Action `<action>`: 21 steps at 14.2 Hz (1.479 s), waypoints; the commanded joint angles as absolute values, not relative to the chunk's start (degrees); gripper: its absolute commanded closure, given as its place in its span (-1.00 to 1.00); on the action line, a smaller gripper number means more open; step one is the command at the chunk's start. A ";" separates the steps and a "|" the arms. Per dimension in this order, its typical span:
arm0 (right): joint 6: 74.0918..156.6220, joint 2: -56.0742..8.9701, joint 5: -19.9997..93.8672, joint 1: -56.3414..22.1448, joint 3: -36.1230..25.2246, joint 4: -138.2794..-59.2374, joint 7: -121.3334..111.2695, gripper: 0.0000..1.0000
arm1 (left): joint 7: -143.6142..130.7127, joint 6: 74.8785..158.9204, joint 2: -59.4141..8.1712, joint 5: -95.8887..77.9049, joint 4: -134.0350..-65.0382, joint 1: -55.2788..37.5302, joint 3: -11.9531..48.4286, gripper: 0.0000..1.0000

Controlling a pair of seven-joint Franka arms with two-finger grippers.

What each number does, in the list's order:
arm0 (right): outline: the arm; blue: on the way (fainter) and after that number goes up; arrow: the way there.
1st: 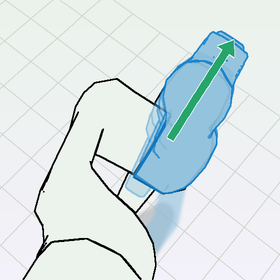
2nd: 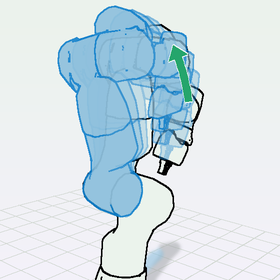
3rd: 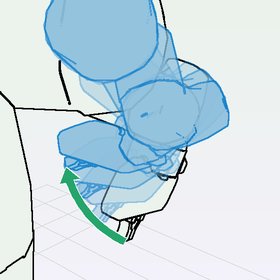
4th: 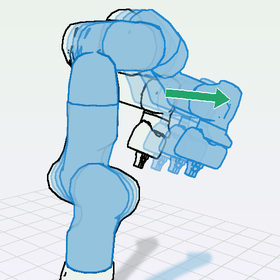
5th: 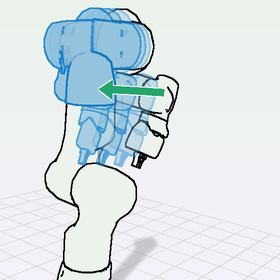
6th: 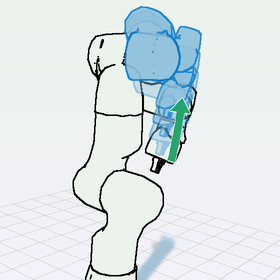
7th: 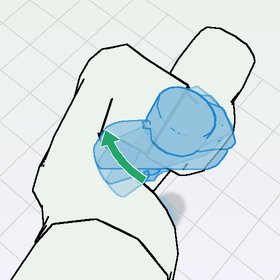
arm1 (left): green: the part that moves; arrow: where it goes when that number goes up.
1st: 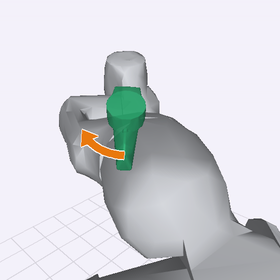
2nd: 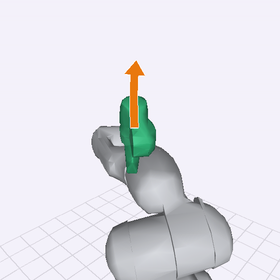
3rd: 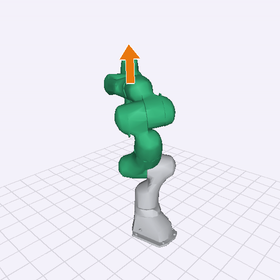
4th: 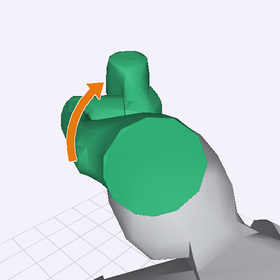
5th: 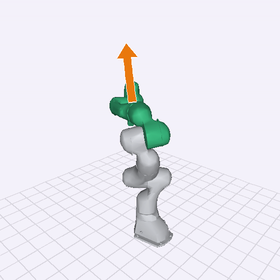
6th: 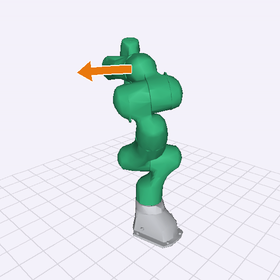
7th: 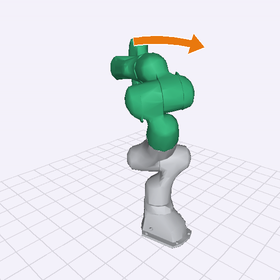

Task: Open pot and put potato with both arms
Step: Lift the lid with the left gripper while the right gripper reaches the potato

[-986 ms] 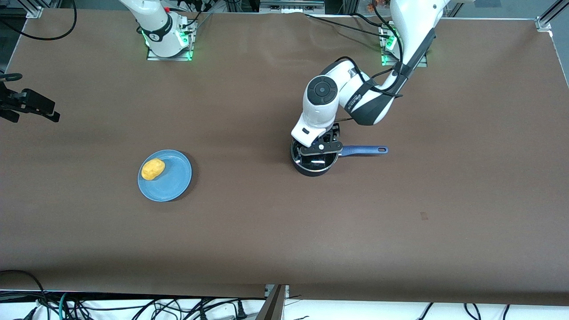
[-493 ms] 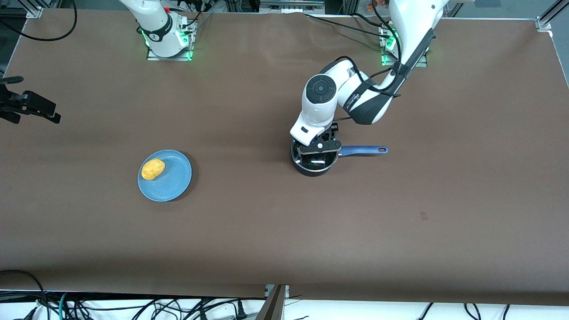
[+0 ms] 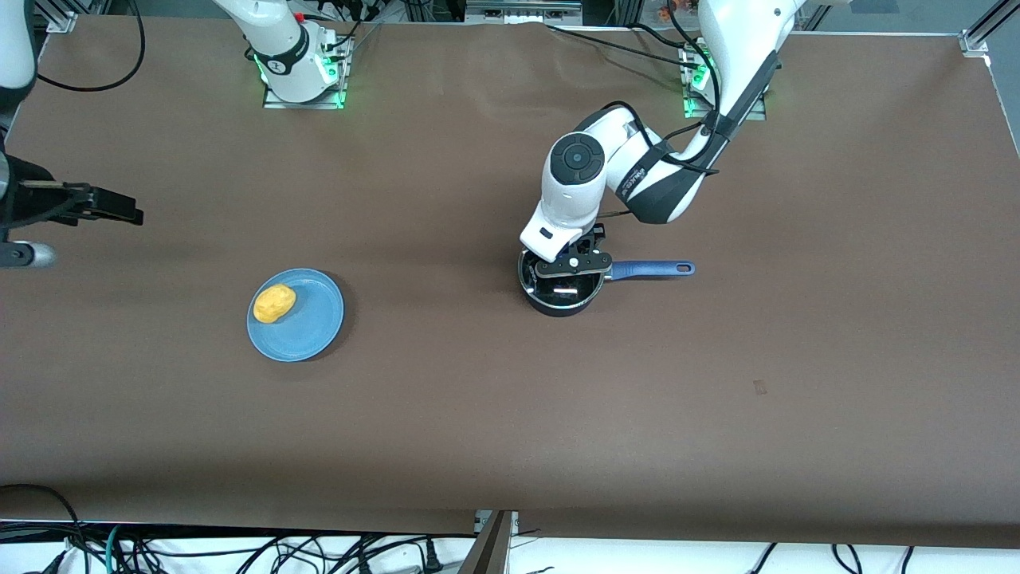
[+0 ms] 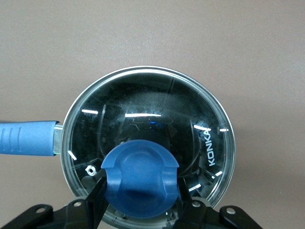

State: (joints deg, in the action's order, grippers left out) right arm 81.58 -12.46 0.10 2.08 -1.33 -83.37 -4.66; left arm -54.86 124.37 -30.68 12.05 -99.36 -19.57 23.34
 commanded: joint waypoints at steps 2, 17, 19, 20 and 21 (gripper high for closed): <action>85.47 -15.72 -1.23 0.97 -1.06 -86.03 -5.36 -1.00 | -55.11 124.90 -28.83 13.54 -100.37 -18.63 23.73 0.06; 132.28 -28.47 9.11 -2.89 -0.44 -109.78 15.90 -1.00 | -13.06 120.94 -19.42 10.56 -100.28 1.40 15.85 0.11; 132.36 -29.79 10.98 -3.51 -0.44 -109.34 19.49 -0.99 | -2.86 121.03 -19.68 6.26 -100.28 2.46 10.05 0.12; 132.36 -29.97 10.99 -3.69 -0.35 -109.34 21.69 -0.99 | 1.62 121.55 -19.86 4.50 -100.37 3.16 7.50 0.12; 132.45 -30.41 10.99 -3.95 -0.26 -109.34 22.32 -0.99 | 5.67 122.07 -20.12 2.74 -100.72 3.95 5.90 0.12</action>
State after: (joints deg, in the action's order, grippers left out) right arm 132.26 -29.57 9.74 -3.57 -0.54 -110.14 19.12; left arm -2.43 120.95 -21.03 6.28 -99.37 3.11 8.59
